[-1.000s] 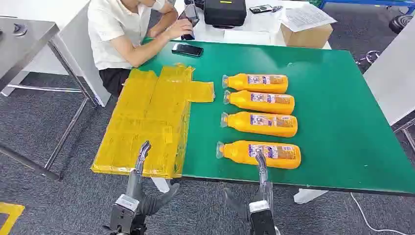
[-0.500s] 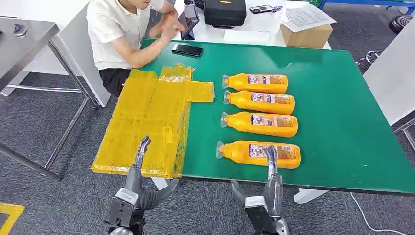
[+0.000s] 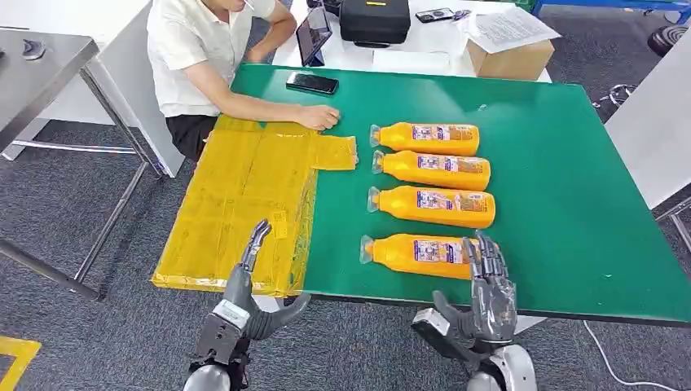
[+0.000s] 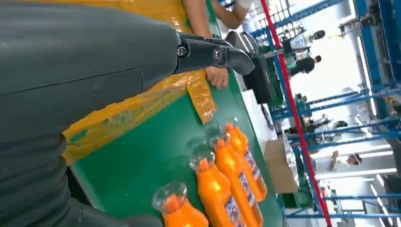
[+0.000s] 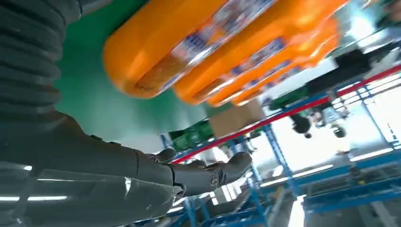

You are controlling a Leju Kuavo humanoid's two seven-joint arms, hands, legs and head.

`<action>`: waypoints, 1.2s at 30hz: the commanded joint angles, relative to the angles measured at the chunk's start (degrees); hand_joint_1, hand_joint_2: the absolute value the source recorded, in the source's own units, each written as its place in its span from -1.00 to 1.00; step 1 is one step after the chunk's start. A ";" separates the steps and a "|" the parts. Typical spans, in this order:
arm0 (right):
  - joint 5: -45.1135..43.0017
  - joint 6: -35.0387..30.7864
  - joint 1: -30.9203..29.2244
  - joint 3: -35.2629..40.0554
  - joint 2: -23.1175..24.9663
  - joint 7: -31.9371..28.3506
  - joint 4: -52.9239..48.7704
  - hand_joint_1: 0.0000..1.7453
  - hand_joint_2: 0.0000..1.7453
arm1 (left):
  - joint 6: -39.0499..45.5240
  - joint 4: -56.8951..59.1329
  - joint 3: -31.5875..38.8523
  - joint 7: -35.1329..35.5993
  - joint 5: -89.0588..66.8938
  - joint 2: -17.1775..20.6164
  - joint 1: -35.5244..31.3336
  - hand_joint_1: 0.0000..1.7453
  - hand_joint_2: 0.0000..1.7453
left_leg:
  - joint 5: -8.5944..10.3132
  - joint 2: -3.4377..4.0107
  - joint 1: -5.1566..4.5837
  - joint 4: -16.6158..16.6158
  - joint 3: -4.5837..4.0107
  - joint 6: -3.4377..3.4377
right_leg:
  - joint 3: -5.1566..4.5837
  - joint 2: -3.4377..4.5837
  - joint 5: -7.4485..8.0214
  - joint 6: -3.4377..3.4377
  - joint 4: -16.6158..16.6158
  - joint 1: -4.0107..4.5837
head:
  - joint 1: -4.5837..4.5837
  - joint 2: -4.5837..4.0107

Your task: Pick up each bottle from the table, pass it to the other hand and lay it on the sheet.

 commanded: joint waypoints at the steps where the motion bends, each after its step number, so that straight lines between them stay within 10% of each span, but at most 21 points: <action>1: 5.24 -0.29 -4.86 -1.48 -3.67 4.38 8.66 -1.00 1.00 | -0.50 4.29 -2.00 0.68 -0.83 0.66 -2.60 -1.00 1.00 | -0.05 0.04 0.02 -0.07 0.21 -0.06 | 0.22 0.06 -0.02 -0.07 -0.09 0.02 | 0.02 0.00; 36: 1.01 9.36 -17.04 10.14 -9.16 14.54 28.90 -1.00 1.00 | -2.43 3.50 -3.45 1.23 -1.51 0.44 -4.36 -1.00 1.00 | -0.04 0.02 0.03 -0.05 0.26 -0.09 | 0.26 0.03 -0.02 -0.09 -0.06 0.04 | 0.00 0.00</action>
